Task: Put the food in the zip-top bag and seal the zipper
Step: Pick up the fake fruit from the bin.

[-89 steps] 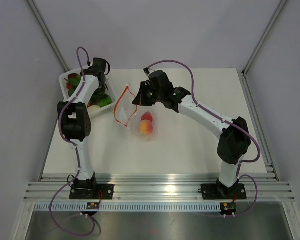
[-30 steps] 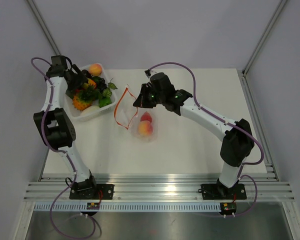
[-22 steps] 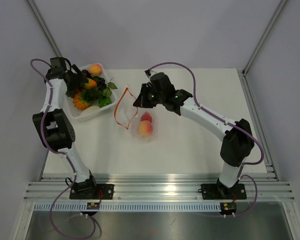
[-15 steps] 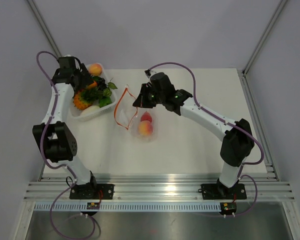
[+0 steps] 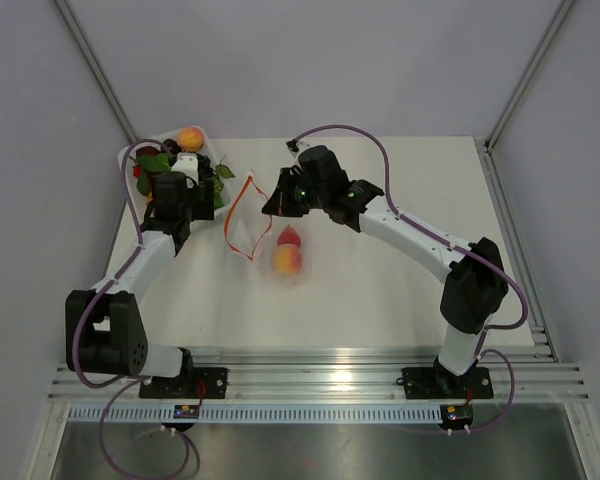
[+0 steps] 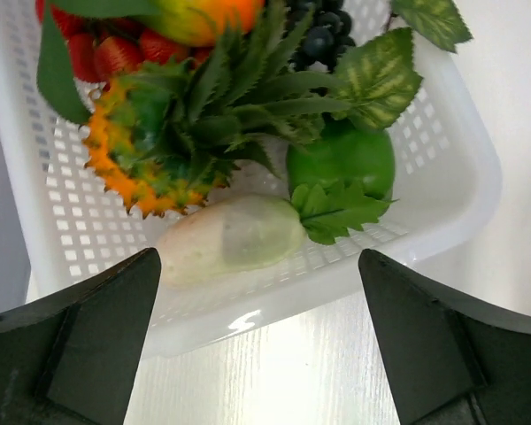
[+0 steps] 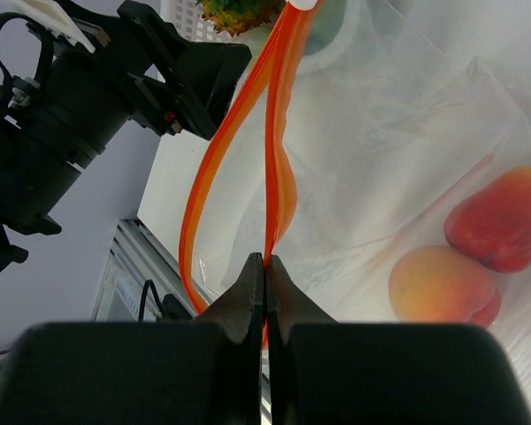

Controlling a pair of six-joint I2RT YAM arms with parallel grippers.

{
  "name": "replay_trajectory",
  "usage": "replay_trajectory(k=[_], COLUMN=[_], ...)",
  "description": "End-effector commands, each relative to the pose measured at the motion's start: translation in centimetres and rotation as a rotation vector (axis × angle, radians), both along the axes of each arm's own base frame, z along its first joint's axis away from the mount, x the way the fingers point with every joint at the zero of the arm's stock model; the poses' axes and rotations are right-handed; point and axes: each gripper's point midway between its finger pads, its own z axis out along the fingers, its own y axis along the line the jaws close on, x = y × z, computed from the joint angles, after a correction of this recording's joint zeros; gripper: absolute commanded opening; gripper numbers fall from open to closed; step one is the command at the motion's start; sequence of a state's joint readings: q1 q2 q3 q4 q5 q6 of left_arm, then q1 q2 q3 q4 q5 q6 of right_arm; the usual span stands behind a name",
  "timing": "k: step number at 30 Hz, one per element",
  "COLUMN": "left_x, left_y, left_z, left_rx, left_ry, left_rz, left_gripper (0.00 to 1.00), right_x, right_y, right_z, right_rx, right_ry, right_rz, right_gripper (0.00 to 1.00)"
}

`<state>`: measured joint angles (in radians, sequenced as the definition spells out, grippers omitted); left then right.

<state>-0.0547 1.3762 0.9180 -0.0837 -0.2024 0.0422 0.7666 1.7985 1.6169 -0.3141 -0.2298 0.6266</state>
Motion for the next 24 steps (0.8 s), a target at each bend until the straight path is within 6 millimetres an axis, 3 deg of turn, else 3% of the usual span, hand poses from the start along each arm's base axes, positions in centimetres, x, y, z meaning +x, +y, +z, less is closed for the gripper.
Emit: replay_trajectory(k=[1,5,6,13,24], left_x=[3.5,4.4,4.8,6.5,8.4], left_y=[0.2,1.0,1.4,0.9,2.5], left_z=[5.5,4.8,5.6,4.4,2.4], left_rx=[0.13,0.206,0.235,0.32,0.403], left_ry=[-0.202,-0.148,-0.15,-0.085,-0.04], left_rz=[-0.04,0.011,0.025,0.028,0.127], left_gripper=[0.97,0.95,0.95,0.93,0.89], right_x=[-0.7,-0.8,-0.7,-0.6,-0.3], right_y=[0.7,0.6,0.5,0.7,0.9], right_z=[2.8,2.7,2.6,2.4,1.8], right_rx=[0.066,0.066,0.064,0.059,0.044], right_ry=[-0.053,-0.053,-0.049,-0.05,-0.049], right_rz=[0.025,0.025,0.023,0.025,0.028], right_gripper=[0.0,0.0,0.0,0.0,0.0])
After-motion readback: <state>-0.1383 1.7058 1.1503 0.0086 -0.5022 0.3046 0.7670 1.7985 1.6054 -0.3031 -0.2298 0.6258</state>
